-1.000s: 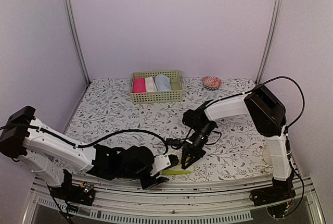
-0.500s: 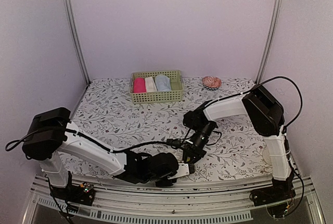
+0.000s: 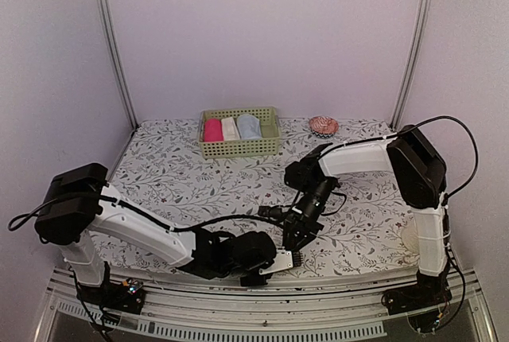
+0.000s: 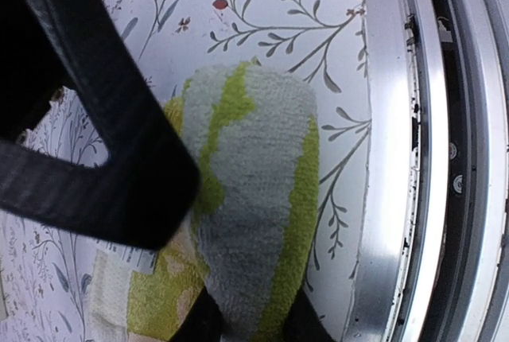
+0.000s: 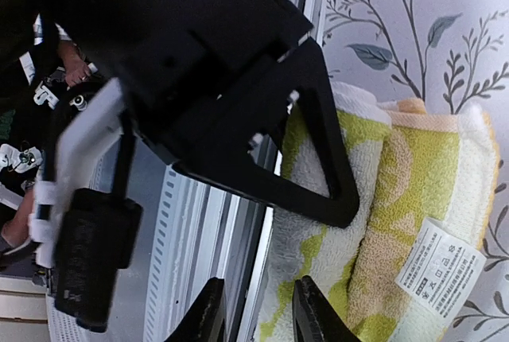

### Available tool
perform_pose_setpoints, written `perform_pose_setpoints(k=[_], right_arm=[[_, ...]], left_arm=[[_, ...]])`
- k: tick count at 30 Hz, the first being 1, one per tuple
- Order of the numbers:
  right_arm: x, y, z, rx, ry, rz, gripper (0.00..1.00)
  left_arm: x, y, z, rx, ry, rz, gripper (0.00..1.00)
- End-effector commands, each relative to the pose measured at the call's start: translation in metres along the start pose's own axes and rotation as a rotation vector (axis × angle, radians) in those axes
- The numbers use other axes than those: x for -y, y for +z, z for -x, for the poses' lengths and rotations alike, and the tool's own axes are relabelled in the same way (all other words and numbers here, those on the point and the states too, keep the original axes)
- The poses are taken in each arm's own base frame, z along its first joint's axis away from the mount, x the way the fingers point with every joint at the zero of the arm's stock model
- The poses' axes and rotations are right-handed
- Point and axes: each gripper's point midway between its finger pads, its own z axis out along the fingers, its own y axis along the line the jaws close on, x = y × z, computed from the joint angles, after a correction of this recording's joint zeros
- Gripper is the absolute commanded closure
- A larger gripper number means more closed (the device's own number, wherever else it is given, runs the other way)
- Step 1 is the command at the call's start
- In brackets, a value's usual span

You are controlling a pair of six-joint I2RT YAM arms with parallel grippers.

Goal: Roll the towels
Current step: Roll the towel at the center of the board.

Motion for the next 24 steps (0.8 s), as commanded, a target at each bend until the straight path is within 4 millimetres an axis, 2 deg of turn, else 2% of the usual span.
perform_pose_setpoints(k=[1, 9, 13, 16, 20, 22, 24], right_arm=[[-0.008, -0.017, 0.003, 0.044, -0.018, -0.024, 0.69], [0.071, -0.005, -0.029, -0.105, 0.150, -0.284, 0.78], [0.094, -0.005, -0.019, -0.116, 0.169, -0.337, 0.78], [0.099, -0.005, -0.011, -0.105, 0.175, -0.328, 0.78], [0.091, -0.010, -0.003, -0.083, 0.155, -0.310, 0.78], [0.082, -0.020, 0.004, -0.051, 0.137, -0.307, 0.78], [0.070, -0.040, 0.014, 0.003, 0.118, -0.310, 0.76]], left_arm=[[0.011, -0.004, -0.012, -0.046, -0.025, -0.067, 0.83], [0.010, -0.014, 0.001, -0.005, -0.037, -0.090, 0.83], [0.011, -0.015, 0.011, 0.021, -0.036, -0.120, 0.82], [0.012, -0.009, 0.011, 0.010, -0.035, -0.131, 0.82], [0.014, 0.000, -0.001, -0.021, -0.085, -0.172, 0.83], [0.012, 0.005, -0.011, -0.048, -0.134, -0.191, 0.83], [0.009, 0.008, -0.021, -0.070, -0.182, -0.209, 0.84]])
